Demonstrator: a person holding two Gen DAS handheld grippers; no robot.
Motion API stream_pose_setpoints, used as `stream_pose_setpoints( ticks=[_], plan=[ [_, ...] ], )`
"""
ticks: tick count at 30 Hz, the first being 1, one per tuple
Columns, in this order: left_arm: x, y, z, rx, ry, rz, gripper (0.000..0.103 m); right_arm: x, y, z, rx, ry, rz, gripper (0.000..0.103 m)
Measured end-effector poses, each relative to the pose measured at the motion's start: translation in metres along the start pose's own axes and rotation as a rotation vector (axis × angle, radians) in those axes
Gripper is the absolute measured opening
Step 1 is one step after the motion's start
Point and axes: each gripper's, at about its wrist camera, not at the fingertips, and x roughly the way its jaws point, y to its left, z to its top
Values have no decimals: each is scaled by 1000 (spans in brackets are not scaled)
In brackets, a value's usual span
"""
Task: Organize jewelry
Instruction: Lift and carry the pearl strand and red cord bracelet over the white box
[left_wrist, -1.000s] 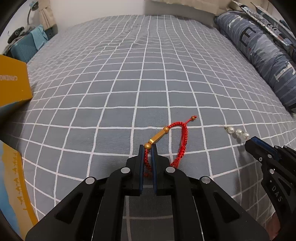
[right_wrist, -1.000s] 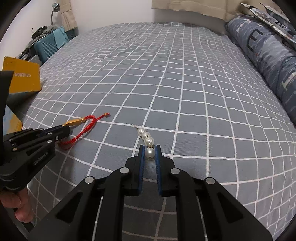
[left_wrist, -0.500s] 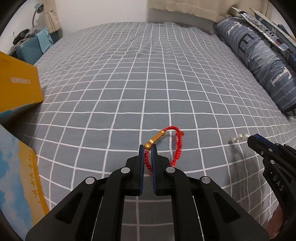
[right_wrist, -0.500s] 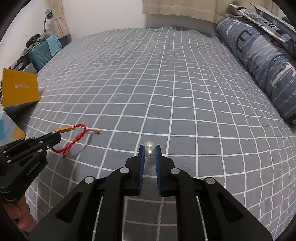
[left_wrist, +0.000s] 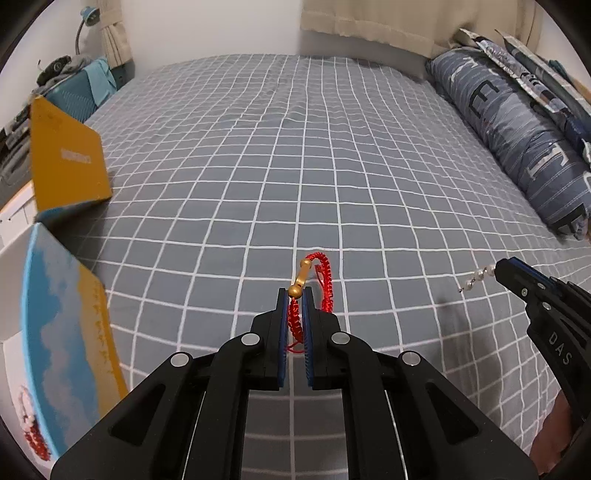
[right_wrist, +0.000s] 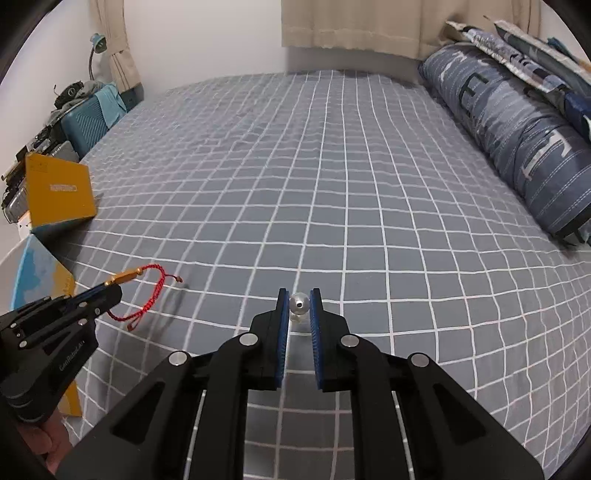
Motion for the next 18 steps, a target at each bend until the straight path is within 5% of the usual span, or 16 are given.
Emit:
stream_pose_setpoints(
  ticks=[18],
  plan=[
    [-105,78,-9,-101,-68,-7,7,-79,93,5,-86,-48,147,11]
  ],
)
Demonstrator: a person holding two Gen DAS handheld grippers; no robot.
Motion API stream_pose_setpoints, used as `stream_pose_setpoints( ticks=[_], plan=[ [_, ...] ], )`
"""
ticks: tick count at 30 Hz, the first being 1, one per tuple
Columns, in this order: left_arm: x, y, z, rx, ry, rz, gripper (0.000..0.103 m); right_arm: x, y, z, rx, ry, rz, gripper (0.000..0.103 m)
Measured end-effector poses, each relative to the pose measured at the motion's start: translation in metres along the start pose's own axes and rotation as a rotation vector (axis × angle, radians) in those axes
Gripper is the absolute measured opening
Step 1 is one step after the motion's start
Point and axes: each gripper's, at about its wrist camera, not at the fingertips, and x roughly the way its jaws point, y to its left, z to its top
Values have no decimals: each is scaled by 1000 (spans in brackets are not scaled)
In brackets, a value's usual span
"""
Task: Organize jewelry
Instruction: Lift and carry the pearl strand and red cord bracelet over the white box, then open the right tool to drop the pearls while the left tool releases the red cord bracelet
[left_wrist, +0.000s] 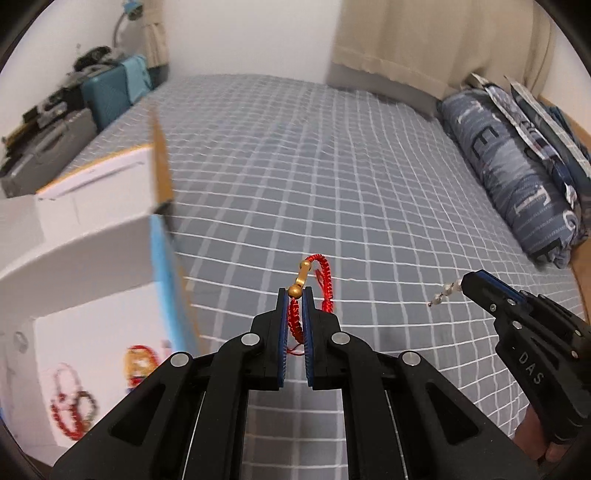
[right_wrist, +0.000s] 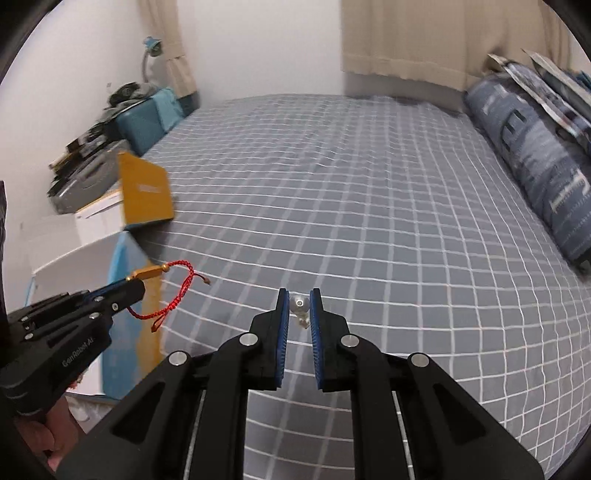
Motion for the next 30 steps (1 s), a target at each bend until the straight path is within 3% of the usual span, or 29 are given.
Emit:
stream_pose_setpoints(
  ticks=[8,18,24,30],
  plan=[
    [-47,76,-11,-95,-42,81,7,-12,81,-1,-102,-18,107,11],
    [-72,173,-43,-228,-45,166,7,-11,192,-10,-245,-11,237,11],
    [-71,219,-67,-288,-10,226,7,2,239,-19,-304,24,280,11],
    [-47,247,-93,-308,76,266,7,44,275,-40,-351,127,269,11]
  ],
)
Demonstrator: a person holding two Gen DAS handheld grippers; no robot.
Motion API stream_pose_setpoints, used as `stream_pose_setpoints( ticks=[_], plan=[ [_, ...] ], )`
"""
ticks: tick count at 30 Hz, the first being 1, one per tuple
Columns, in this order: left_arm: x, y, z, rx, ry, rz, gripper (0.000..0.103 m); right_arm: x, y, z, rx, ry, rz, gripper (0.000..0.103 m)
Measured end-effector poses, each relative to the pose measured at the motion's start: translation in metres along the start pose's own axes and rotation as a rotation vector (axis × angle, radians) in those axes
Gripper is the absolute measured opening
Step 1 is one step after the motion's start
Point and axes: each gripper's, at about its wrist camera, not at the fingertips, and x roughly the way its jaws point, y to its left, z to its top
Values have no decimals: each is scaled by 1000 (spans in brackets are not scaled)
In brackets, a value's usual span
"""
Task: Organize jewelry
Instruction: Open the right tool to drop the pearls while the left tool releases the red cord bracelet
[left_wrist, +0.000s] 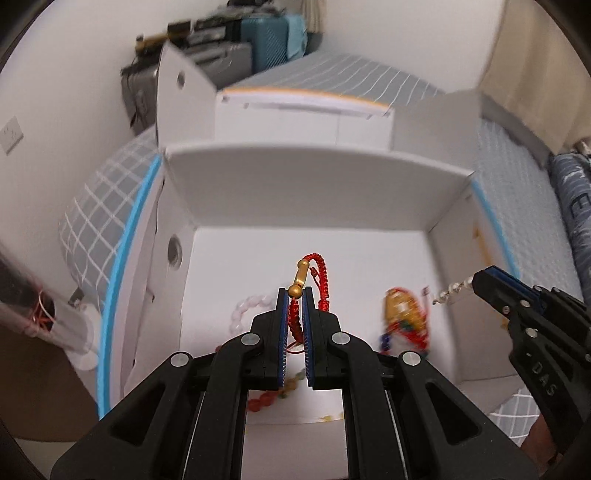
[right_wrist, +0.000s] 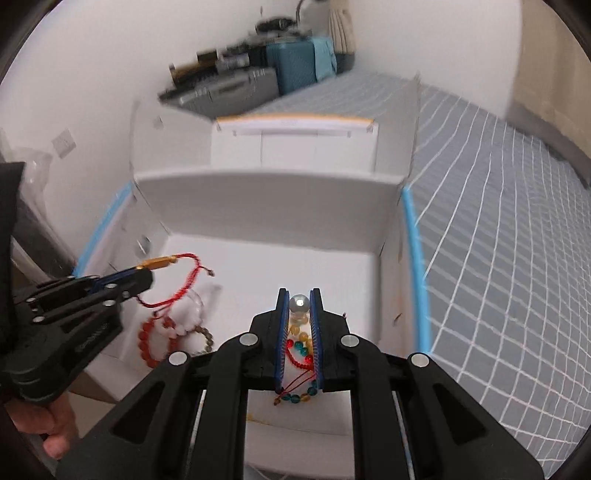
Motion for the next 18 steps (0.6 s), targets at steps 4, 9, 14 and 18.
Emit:
stream_pose_setpoints(
  ticks=[4,9,14,18],
  plan=[
    [15,10,-7,-7,42,10,7,32,3,-6,23,90,4,11],
    [25,13,-10,-8,70,16,8,47,2,-9,38,144,3,12],
    [27,15,-14,-10,81,17,12,47,3,-9,39,138,6,28],
    [13,18,-17,-18,38,17,50,26,4,-11,46,81,3,54]
  ],
)
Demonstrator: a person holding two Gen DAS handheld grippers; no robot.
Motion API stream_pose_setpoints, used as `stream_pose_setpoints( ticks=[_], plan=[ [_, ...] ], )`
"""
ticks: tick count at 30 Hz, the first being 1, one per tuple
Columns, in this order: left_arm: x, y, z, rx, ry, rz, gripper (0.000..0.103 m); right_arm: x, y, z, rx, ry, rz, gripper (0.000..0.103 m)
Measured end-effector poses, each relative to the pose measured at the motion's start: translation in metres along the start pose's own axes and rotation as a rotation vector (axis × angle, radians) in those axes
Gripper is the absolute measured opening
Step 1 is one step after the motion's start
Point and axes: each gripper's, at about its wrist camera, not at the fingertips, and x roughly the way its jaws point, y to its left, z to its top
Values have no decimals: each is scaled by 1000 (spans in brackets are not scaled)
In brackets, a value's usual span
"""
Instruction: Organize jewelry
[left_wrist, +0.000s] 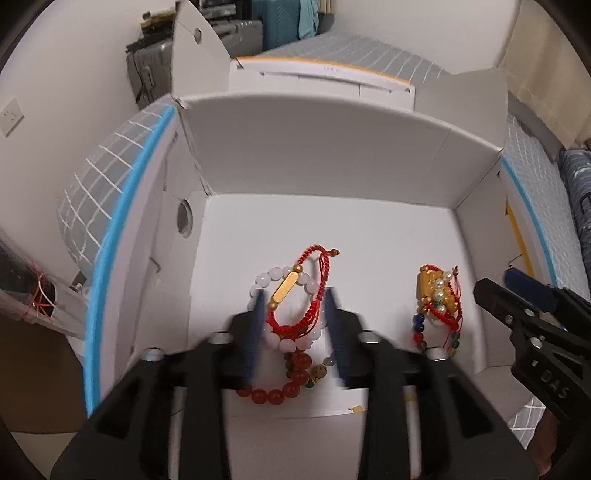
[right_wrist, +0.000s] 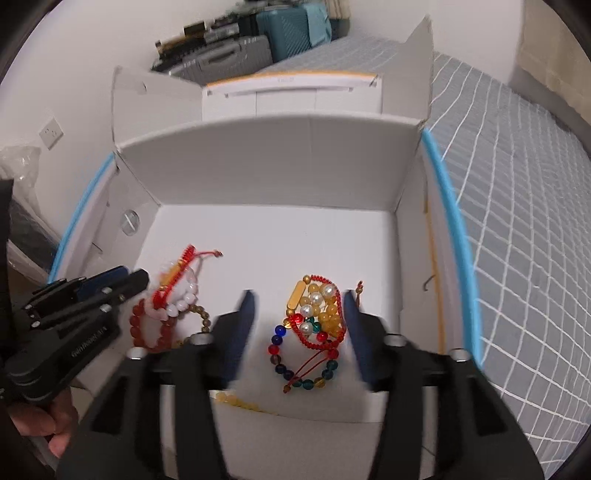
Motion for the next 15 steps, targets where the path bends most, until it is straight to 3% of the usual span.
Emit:
stream_pose_setpoints(
  ticks=[5,8,11,15],
  plan=[
    [-31,4,-11,8,-79,28,77,-39,5,-12,-6,-88,-26,83],
    [-48,7,-21,12,-118,25,90,-61,7,-25,0,-144,-31,94],
    [-67,10,-36,17,-164,21,97,-76,8,-39,16,-180,-35,95],
    [-84,12,-59,23,-193,8,97,-91,10,-62,14,-207,-45,95]
  ],
)
